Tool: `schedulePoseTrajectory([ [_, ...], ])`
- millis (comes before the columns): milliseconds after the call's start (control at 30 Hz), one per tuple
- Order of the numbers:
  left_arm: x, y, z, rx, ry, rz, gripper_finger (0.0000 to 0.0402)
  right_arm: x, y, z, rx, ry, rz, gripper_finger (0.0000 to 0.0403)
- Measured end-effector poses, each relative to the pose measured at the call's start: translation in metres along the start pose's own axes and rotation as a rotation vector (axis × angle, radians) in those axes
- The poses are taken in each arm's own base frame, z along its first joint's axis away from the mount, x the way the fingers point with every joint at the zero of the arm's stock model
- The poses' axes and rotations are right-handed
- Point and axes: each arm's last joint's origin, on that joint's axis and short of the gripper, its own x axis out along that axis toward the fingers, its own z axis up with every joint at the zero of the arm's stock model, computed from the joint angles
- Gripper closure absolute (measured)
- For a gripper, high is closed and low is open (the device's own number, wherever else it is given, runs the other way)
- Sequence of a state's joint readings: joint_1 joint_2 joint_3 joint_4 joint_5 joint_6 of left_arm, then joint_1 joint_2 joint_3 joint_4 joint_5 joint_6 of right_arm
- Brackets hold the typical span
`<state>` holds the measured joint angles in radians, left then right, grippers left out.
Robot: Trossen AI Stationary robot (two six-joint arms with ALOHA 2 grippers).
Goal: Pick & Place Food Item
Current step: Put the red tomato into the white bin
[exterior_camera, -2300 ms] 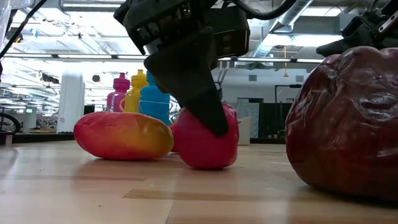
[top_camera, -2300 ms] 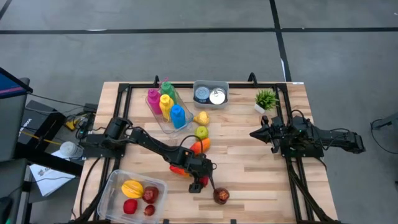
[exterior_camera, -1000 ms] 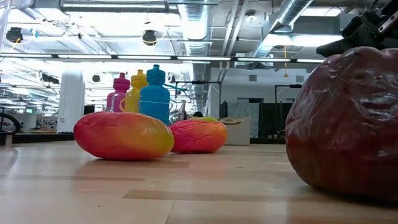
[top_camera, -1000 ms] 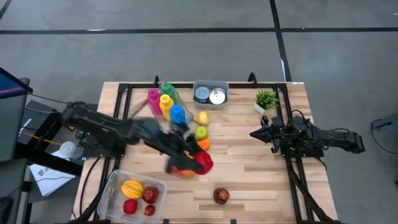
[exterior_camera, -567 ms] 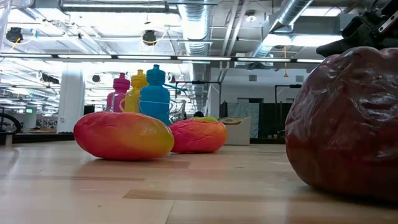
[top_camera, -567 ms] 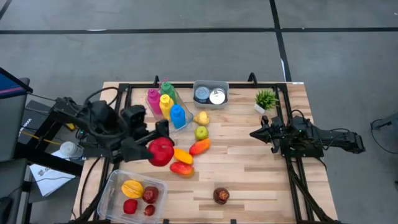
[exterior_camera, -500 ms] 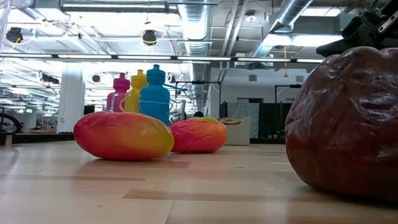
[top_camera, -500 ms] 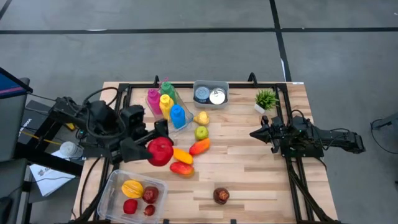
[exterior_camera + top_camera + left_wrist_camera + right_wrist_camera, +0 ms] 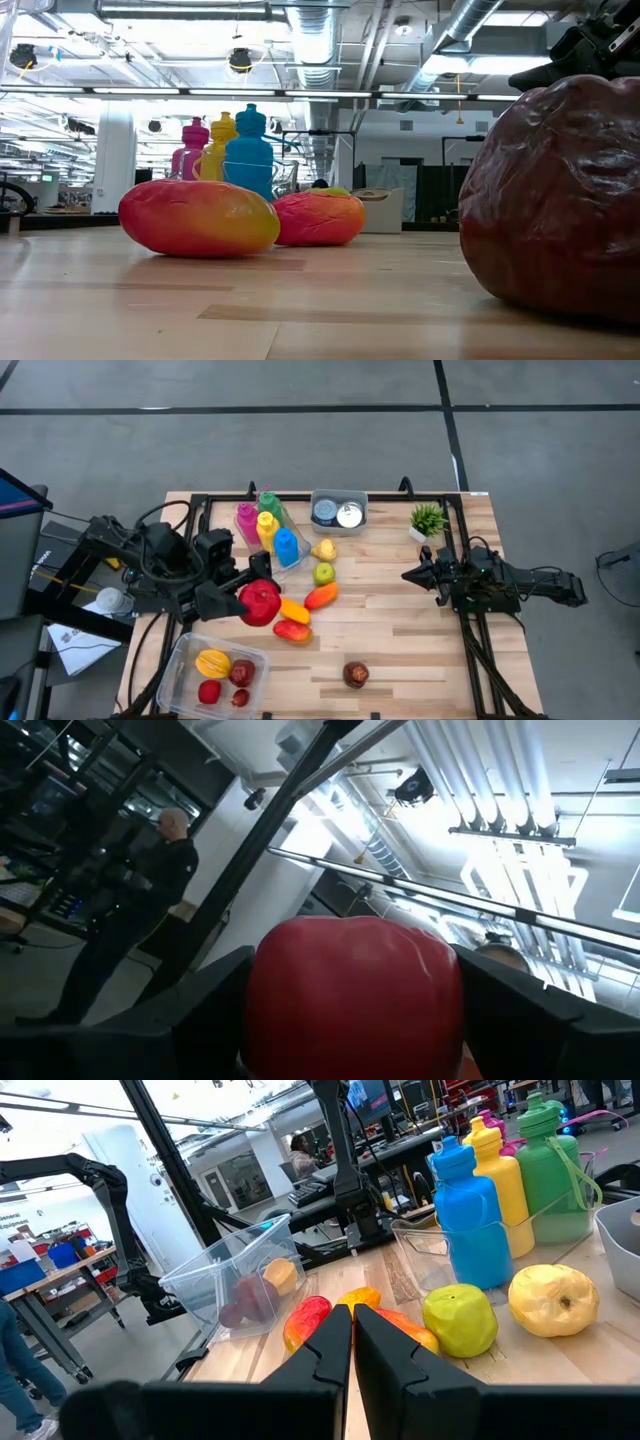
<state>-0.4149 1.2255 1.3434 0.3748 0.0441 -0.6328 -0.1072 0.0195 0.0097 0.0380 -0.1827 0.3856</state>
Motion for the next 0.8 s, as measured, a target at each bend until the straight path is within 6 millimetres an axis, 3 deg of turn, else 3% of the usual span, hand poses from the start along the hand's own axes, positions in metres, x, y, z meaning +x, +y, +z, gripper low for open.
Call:
schedulePoseTrajectory([
  [200,0.003,0.004,-0.007,-0.067,0.032,0.024,0.0103,0.000,0.000,0.000,0.000,0.000,0.000,0.0391],
  [467,0.003,0.004,-0.046,-0.345,0.217,0.225,0.0103,0.000,0.000,0.000,0.000,0.000,0.000,0.0390],
  [800,0.002,-0.023,-0.094,-0.669,0.364,0.313,0.0103,0.000,0.000,0.000,0.000,0.000,0.000,0.0390],
])
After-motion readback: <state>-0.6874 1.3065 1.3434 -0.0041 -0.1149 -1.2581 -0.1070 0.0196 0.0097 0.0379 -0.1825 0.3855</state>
